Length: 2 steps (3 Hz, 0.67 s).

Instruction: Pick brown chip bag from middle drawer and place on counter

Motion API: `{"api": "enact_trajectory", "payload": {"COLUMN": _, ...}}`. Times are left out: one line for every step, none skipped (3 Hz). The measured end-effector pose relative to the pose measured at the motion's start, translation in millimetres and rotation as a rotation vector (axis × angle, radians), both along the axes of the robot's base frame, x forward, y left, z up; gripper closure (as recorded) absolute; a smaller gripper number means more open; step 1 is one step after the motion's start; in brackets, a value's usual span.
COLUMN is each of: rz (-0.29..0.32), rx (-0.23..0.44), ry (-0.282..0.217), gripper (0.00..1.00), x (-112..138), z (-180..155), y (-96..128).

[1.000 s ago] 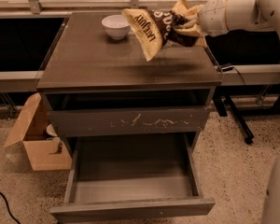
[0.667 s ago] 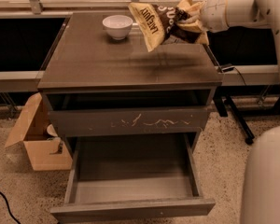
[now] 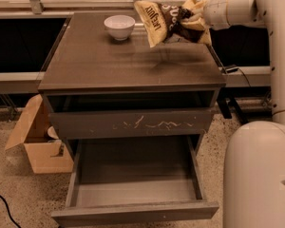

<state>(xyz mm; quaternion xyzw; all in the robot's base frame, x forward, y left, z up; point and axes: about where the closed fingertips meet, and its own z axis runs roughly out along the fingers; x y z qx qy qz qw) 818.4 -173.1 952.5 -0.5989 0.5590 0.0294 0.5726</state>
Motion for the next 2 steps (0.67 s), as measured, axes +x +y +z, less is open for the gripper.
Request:
{"api": "enact_trajectory", "payload": {"rz": -0.021, "rx": 0.015, "ry": -0.009, "gripper": 0.11, "x": 5.6, "z": 3.6, "y": -6.2}}
{"api": "enact_trajectory", "payload": {"rz": -0.034, "rx": 0.015, "ry": -0.015, "gripper": 0.00, "x": 5.4, "z": 8.1, "y": -12.3}}
